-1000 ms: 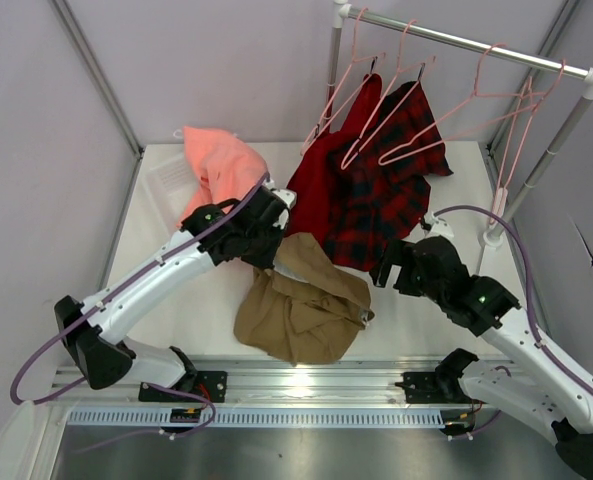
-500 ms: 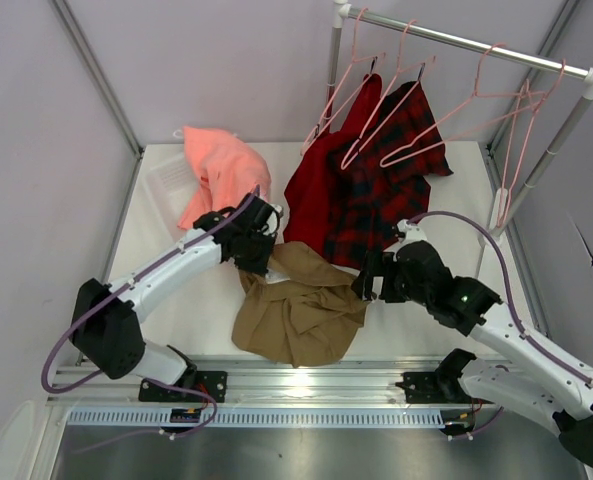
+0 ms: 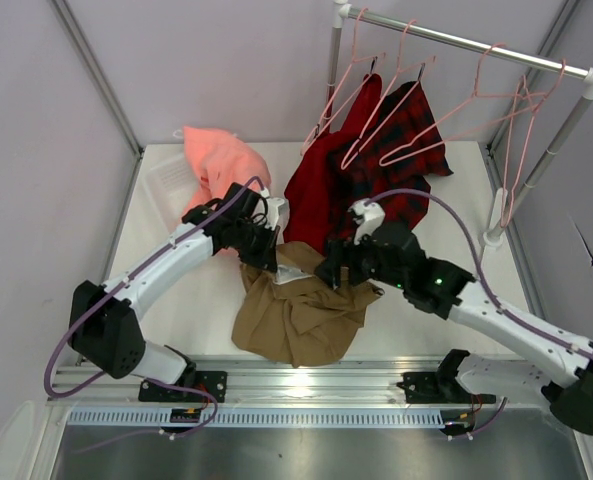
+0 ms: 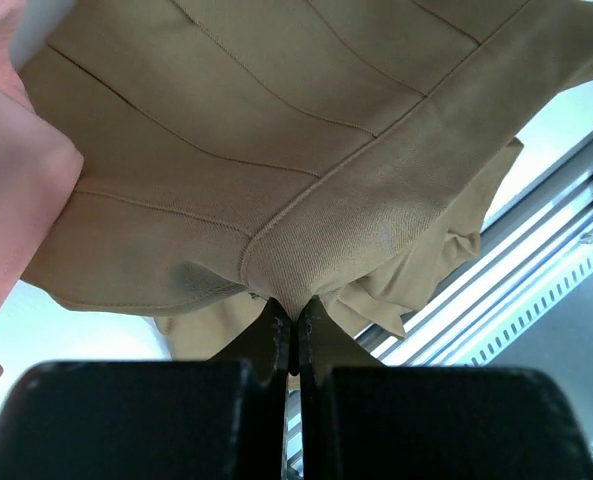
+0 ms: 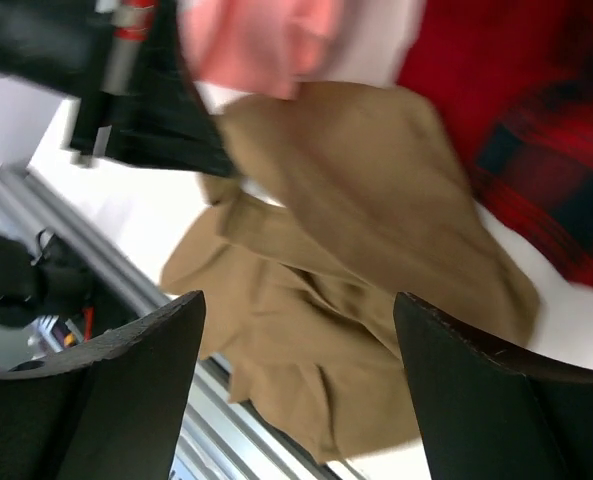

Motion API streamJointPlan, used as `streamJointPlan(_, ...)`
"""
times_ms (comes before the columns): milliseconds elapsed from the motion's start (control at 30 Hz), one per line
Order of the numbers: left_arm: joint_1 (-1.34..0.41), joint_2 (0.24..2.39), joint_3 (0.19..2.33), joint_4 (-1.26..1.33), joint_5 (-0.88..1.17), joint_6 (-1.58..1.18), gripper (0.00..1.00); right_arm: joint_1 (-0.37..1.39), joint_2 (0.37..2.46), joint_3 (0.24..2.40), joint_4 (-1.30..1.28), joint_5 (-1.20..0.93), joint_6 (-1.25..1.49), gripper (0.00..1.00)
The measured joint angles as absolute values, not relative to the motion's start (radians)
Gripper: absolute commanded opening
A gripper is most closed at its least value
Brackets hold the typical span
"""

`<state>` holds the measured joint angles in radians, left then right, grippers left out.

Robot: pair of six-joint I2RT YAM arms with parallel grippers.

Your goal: Place the skirt on the hanger

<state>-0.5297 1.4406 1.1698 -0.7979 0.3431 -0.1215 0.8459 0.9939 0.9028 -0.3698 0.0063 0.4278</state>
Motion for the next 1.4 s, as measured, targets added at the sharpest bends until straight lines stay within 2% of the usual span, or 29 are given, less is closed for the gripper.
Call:
streamJointPlan(200,-0.506,1.414,1.165,-0.793,0.379,-0.120,0.00,0.971,1.197,0.940,-0.205,-0.080,0.311,0.71)
streamJointPlan(400,-0.489,1.390,1.149,-0.789,0.390,-0.120,0.00,1.016,1.345,0.944,-0.126,-0.133,0.232,0.70)
streamJointPlan(1133,-0.464,1.326,1.119,-0.786,0.402,-0.123,0.00,0.965,1.541,0.966,0.114,-0.070,0.144,0.64)
streamJointPlan(1333,-0.462,1.311,1.098,-0.785,0.415,-0.130,0.00,0.960,1.573,0.966,0.185,-0.058,0.136,0.60)
streamJointPlan(1400,-0.461,1.307,1.095,-0.785,0.415,-0.131,0.00,0.960,1.589,0.966,0.205,-0.050,0.130,0.54)
